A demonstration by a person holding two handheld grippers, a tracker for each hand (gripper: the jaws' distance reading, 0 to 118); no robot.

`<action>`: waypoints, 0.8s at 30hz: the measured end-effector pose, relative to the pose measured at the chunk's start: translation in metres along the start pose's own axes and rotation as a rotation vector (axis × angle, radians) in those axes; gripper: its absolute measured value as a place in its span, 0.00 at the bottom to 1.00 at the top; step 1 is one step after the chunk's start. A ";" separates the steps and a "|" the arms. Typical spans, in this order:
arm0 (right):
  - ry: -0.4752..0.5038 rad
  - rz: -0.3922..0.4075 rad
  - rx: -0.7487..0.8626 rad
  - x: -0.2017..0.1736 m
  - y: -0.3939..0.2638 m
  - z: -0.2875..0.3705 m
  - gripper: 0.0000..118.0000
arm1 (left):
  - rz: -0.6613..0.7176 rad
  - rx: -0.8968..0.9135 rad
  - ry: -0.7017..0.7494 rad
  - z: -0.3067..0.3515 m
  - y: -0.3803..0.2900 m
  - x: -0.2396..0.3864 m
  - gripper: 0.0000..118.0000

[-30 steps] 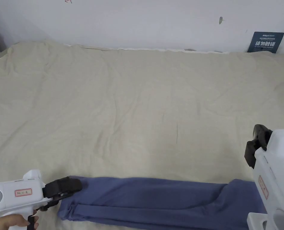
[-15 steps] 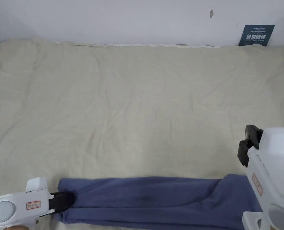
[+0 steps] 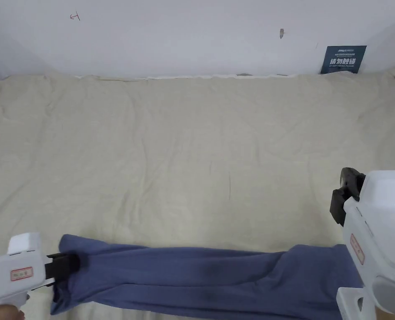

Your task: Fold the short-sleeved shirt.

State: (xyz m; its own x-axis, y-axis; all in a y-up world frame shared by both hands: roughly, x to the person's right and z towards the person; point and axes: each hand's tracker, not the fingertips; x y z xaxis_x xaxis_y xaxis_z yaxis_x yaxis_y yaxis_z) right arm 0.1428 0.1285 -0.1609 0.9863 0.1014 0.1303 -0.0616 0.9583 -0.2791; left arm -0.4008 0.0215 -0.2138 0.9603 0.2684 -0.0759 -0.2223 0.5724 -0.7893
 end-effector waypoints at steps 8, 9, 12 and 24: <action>0.001 -0.013 0.017 0.013 -0.001 0.010 0.01 | 0.005 -0.012 0.080 0.021 -0.002 0.011 0.07; 0.002 -0.017 0.017 0.014 -0.001 0.011 0.01 | -0.002 -0.015 0.058 0.021 -0.002 0.024 0.07; 0.003 -0.027 0.019 0.018 -0.001 0.016 0.01 | -0.019 -0.038 -0.050 0.014 -0.004 0.066 0.07; -0.024 -0.038 0.026 0.037 -0.003 0.028 0.01 | -0.116 -0.192 -0.246 -0.065 -0.040 0.205 0.07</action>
State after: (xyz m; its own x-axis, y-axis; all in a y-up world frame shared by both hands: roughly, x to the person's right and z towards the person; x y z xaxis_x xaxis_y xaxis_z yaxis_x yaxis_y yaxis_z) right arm 0.1754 0.1366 -0.1280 0.9841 0.0708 0.1627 -0.0285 0.9681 -0.2491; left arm -0.1837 0.0033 -0.2380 0.9029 0.4021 0.1522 -0.0553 0.4599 -0.8863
